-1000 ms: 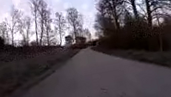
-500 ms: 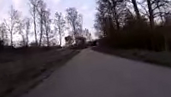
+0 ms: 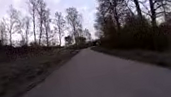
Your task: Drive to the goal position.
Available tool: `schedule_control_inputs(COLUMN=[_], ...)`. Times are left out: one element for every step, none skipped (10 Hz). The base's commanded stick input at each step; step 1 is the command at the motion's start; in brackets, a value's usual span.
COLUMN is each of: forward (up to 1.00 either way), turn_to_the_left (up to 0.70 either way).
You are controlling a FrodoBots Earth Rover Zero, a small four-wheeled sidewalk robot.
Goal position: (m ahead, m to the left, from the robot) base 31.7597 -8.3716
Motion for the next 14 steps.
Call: schedule_control_inputs(forward=[1.00,1.00,1.00,1.00,1.00,1.00,1.00,1.00,1.00,1.00,1.00,1.00,1.00,1.00], turn_to_the_left=[0.01,0.01,0.01,0.01,0.01,0.01,0.01,0.01,0.01,0.01,0.01,0.01,0.01,0.01])
